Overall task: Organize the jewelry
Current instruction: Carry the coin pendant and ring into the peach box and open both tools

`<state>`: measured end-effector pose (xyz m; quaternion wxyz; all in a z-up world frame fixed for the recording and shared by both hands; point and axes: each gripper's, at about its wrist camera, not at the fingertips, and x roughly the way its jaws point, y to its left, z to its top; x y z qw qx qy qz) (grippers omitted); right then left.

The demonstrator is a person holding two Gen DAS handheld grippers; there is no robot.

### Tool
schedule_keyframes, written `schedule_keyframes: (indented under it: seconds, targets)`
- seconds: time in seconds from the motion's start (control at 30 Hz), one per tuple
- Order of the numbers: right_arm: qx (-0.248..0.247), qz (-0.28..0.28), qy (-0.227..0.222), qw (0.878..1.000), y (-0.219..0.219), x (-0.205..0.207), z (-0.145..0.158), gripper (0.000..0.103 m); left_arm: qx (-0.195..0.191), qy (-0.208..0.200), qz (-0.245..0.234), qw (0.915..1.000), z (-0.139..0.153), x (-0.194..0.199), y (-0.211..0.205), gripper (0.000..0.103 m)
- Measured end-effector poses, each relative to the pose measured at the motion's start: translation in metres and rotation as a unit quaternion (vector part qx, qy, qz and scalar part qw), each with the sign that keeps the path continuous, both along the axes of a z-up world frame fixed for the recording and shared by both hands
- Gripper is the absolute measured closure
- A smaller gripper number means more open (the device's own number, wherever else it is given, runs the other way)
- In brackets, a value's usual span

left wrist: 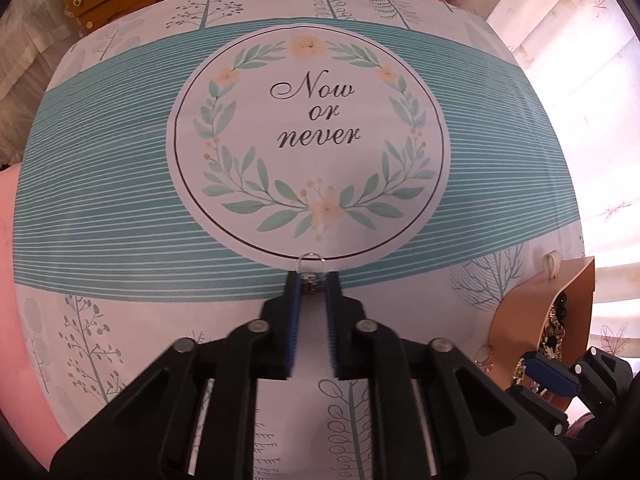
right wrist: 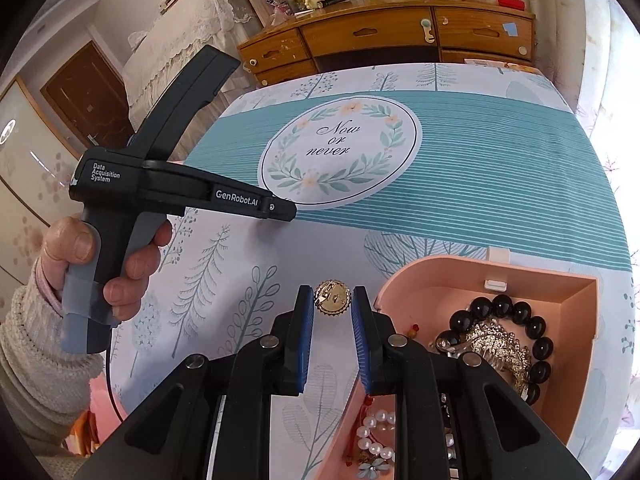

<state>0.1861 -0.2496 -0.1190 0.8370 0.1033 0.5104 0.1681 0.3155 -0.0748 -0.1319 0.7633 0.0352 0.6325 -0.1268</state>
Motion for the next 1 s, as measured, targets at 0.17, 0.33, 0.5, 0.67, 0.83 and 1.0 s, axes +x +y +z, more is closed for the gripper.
schedule_keyframes:
  seconds: [0.17, 0.33, 0.5, 0.67, 0.83, 1.0]
  targets:
    - [0.006, -0.007, 0.000, 1.000, -0.003, 0.000, 0.001, 0.084, -0.005, -0.003, 0.002, 1.0000, 0.001, -0.002, 0.009, 0.098]
    - [0.011, -0.008, -0.008, 1.000, -0.006, -0.005, 0.006, 0.084, -0.005, -0.016, -0.008, 0.9998, 0.011, -0.019, 0.006, 0.098]
    - [0.020, -0.018, -0.024, 0.999, -0.013, -0.015, 0.019, 0.084, -0.017, -0.044, -0.032, 0.9984, 0.040, -0.044, -0.004, 0.098]
    - [0.027, -0.038, -0.048, 0.998, -0.030, -0.036, 0.039, 0.084, -0.047, -0.070, -0.065, 0.9943, 0.078, -0.078, -0.022, 0.098]
    - [0.022, -0.068, -0.072, 0.995, -0.056, -0.064, 0.058, 0.084, -0.086, -0.099, -0.110, 0.9852, 0.114, -0.120, -0.061, 0.098]
    - [0.019, -0.095, -0.075, 0.993, -0.083, -0.091, 0.068, 0.084, -0.113, -0.101, -0.151, 0.9768, 0.130, -0.154, -0.098, 0.098]
